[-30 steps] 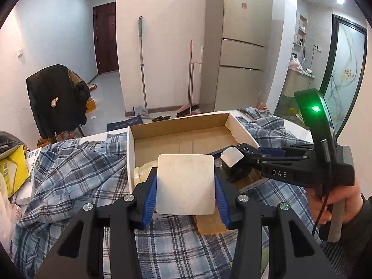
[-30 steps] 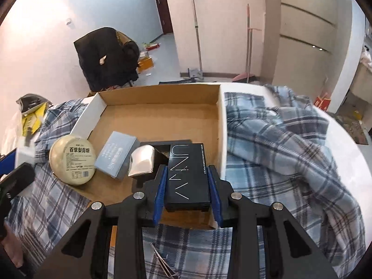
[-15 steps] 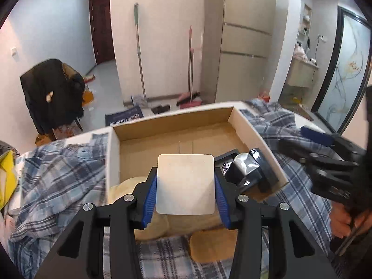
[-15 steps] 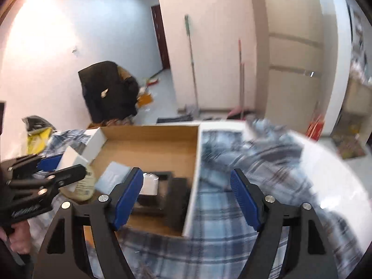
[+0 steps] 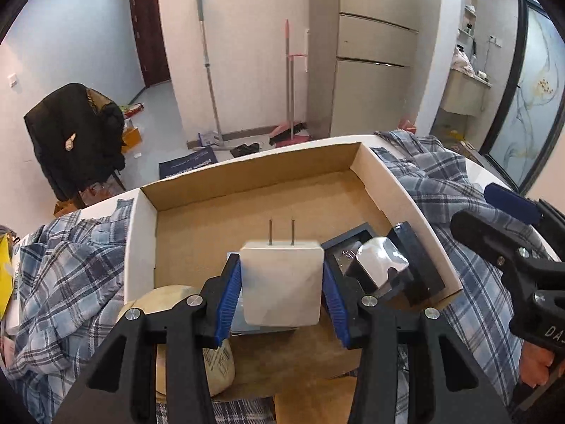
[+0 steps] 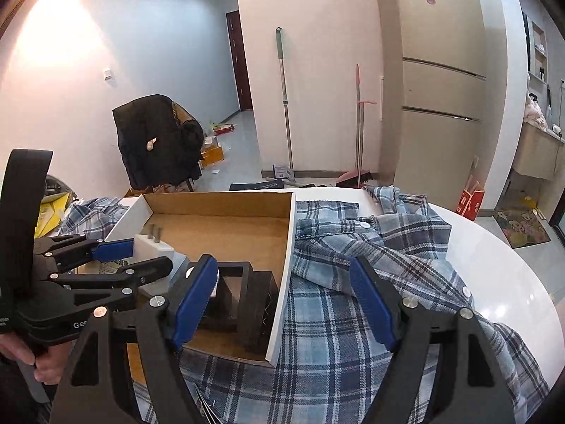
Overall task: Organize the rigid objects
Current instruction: 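Lower the white plug into the cardboard box and open the left gripper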
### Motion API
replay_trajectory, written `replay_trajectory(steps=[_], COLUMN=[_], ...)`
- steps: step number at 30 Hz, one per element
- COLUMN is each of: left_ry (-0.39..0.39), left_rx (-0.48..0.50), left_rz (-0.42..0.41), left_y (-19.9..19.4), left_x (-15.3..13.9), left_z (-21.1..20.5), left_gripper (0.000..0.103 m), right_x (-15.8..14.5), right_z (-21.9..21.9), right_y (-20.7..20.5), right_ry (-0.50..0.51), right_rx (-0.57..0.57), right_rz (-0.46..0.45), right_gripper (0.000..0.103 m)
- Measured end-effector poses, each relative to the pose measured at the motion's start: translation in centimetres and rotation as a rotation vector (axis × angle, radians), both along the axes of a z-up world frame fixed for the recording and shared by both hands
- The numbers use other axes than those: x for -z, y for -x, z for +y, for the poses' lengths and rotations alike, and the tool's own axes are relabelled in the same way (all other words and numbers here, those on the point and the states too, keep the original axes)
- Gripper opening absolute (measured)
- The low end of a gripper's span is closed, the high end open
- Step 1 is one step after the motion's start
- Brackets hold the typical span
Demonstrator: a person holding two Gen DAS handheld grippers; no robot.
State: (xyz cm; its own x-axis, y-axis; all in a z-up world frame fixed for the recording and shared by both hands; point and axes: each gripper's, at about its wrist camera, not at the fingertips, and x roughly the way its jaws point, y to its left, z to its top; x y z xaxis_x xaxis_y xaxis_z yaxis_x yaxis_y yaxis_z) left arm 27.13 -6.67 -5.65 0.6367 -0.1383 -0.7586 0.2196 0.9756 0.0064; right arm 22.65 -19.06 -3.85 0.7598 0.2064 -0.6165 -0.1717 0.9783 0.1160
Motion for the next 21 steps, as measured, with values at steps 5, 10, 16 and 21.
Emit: replay_trajectory(steps=[5,10,16,21], left_ry=[0.021,0.033,0.095,0.127], left_rx=[-0.032,-0.044,-0.042,-0.025], left_rz=[-0.101,-0.262,-0.411,-0.427], left_y=[1.8,5.9,11.8,14.3], left_x=[-2.9,-6.9,-9.8,-9.9], left_z=[1.5,3.4,5.2,6.1], left_gripper=[0.071,0.090,0.103,0.103], right_x=[-1.1,-3.8,-6.4,-7.1], right_z=[-0.5,-1.3,0.1,0.7], right_y=[0.3,1.4,5.2,8.7], right_ry=[-0.004,-0.059,-0.036,-0.018], right_rx=[0.031,0.067,0.014,-0.019], right_rz=[-0.015,-0.050,-0.104,-0.085], right_gripper=[0.076,0.078,0.078,0.078])
